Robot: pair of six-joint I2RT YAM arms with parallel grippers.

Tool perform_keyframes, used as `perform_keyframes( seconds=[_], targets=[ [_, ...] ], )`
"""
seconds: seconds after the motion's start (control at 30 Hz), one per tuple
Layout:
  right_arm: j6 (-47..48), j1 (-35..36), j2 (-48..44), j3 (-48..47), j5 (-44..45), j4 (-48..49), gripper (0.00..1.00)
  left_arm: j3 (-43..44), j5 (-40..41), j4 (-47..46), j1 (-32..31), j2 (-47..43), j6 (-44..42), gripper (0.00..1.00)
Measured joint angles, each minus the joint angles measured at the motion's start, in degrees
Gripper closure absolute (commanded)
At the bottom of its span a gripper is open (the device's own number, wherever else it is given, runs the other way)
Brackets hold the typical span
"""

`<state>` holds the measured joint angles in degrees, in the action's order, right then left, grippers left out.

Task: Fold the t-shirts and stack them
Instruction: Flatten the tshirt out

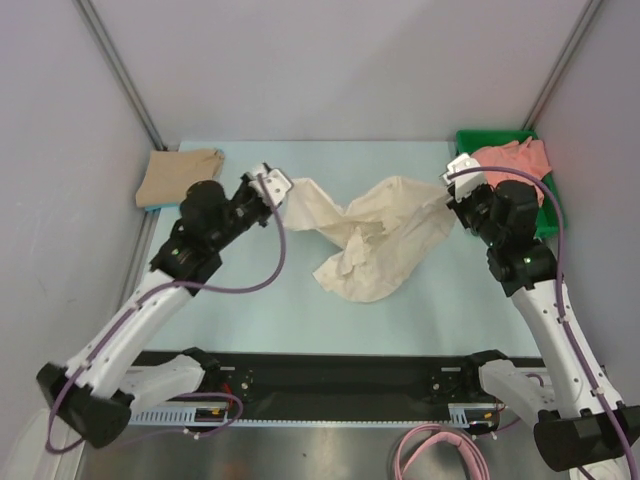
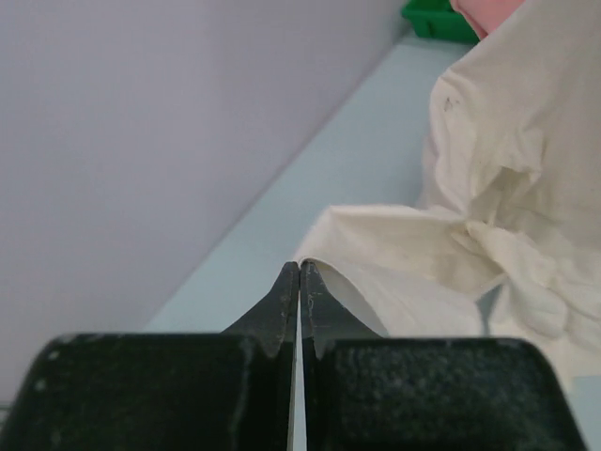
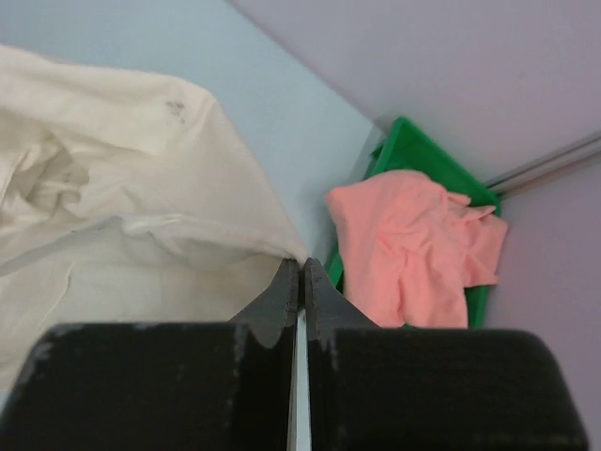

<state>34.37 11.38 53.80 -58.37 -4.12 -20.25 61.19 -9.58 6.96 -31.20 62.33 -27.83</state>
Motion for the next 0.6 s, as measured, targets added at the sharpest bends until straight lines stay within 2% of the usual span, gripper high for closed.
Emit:
perform_keyframes(
  seconds=[0.13,0.27,0.43,0.6],
  targets=[
    [-1.8,0.0,-0.2,-4.1,0.2,0.4,1.00,0.0,3.8,2.8,0.5,-11.0,-2.9,1.00],
    [-3.4,-0.2,-1.5,-5.9,0.2,0.5,1.00,0.5,6.7,7.6,1.2,-16.3,-4.6,1.00],
    [-4.3,-0.5,-2.8,-6.0,0.2,0.5,1.00,-0.1,10.2,11.3,1.7,-18.7,-7.2,1.00],
    [-4.3,-2.3,-0.8,-3.1,-0.1,3.0,1.00,-8.2,12.7,10.7,2.4,-19.1,-10.3,1.00]
  ],
)
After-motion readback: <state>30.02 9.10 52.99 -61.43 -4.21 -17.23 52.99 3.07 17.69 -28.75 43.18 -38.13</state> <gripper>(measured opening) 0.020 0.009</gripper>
